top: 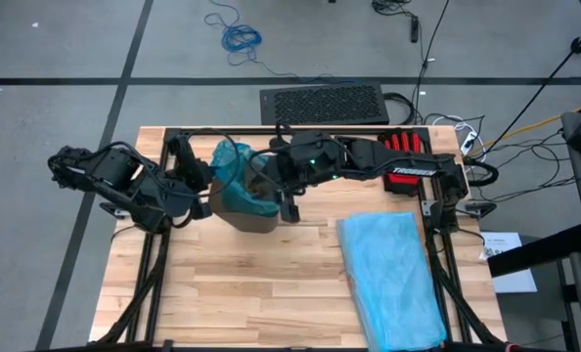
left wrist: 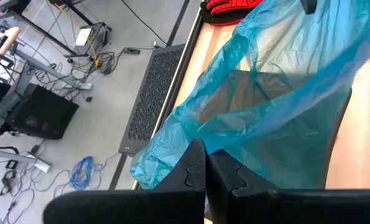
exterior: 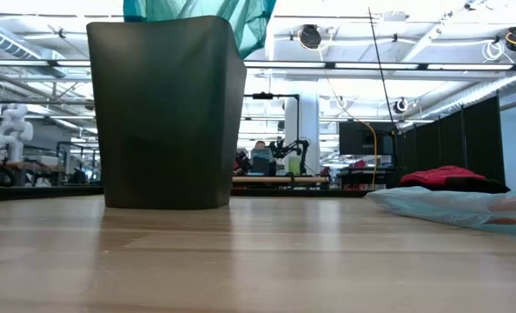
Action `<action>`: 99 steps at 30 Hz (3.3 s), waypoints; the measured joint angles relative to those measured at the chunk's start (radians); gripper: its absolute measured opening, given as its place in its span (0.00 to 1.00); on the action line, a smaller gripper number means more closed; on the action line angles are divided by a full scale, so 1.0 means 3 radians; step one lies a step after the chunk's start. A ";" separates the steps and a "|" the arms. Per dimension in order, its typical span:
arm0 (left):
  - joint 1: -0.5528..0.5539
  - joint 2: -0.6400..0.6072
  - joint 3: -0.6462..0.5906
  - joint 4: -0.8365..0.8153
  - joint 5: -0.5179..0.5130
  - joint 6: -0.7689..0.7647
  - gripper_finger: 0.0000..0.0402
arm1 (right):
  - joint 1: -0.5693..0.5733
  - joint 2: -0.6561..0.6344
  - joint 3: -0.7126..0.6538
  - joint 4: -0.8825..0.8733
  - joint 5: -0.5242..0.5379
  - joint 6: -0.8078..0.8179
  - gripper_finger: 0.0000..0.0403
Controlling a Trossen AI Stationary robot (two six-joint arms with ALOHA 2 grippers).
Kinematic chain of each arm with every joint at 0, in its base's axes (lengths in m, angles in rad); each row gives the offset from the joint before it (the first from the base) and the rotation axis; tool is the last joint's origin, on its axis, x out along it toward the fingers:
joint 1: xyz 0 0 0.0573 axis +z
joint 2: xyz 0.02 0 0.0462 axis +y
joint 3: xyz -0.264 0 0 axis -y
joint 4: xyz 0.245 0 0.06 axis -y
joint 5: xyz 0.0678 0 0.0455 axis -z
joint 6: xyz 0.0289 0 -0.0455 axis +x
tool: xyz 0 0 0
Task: Place trash/remove bag and relplace
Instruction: Remove the trash bag from the bin
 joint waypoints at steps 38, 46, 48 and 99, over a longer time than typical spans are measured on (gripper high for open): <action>0.0006 0.0019 0.0001 0.0131 -0.0089 -0.0005 0.00 | -0.0031 0.0120 0.0044 0.0129 -0.0143 0.0092 0.02; -0.0157 0.0131 0.0003 0.0308 0.0105 -0.0001 0.13 | -0.0073 0.0107 0.0045 0.0134 -0.0122 -0.0025 0.00; -0.0222 0.0150 0.0003 0.0351 0.0088 0.0016 0.18 | -0.0088 0.0107 0.0045 0.0132 -0.0119 -0.0030 0.00; -0.1309 -0.0027 -0.0014 0.0849 -0.0032 -0.0372 0.44 | -0.0196 -0.0015 0.0045 0.0290 0.0126 -0.0154 0.00</action>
